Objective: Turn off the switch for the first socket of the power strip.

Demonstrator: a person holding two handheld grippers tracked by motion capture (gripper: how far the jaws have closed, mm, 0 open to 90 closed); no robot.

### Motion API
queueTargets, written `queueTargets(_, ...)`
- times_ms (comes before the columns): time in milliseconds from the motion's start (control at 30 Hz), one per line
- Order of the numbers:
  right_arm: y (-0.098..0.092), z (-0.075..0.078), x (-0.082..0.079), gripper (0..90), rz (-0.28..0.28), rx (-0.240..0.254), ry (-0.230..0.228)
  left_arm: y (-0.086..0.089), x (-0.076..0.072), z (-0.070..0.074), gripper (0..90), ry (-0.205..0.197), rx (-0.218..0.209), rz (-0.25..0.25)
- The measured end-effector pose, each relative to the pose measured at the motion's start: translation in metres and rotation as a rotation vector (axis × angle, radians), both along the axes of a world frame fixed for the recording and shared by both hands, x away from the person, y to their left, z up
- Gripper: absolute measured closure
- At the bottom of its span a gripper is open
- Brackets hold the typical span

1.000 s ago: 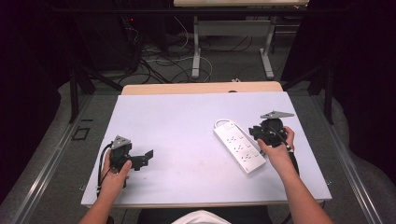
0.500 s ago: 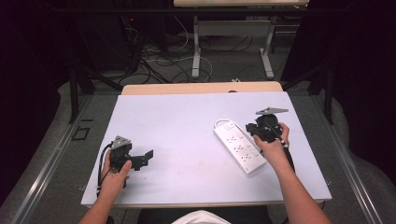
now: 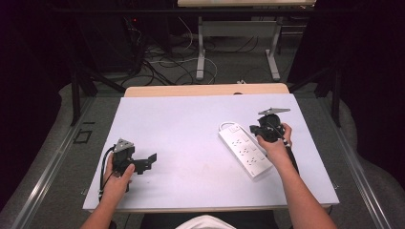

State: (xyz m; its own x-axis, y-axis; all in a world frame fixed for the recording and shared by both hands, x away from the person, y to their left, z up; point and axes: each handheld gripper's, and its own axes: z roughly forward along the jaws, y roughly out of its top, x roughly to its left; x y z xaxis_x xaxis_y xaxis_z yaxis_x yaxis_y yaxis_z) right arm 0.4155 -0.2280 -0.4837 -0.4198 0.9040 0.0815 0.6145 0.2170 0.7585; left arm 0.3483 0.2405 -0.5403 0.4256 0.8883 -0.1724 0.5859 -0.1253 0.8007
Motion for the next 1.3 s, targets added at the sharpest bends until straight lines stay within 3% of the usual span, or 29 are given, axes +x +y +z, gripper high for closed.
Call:
queueTargets(367,-0.001,-0.010,0.010,90.0,-0.006,-0.009,0.015,0.001,0.000,0.000,0.6,0.000,0.001,0.005)
queueTargets(767,-0.003,-0.024,0.018,90.0,-0.042,-0.003,0.074,0.001,0.000,0.000,0.6,0.002,0.000,0.006)
queueTargets(833,-0.004,-0.025,0.019,90.0,-0.033,-0.012,0.059,0.001,0.000,0.000,0.6,0.002,0.000,0.006)
queueTargets(933,-0.003,-0.030,0.019,90.0,-0.037,-0.005,0.092,0.001,0.000,0.001,0.6,0.002,-0.001,0.004)
queueTargets(1300,0.003,-0.036,0.019,90.0,-0.017,-0.012,0.112,0.001,0.000,0.001,0.6,0.001,-0.001,0.002)
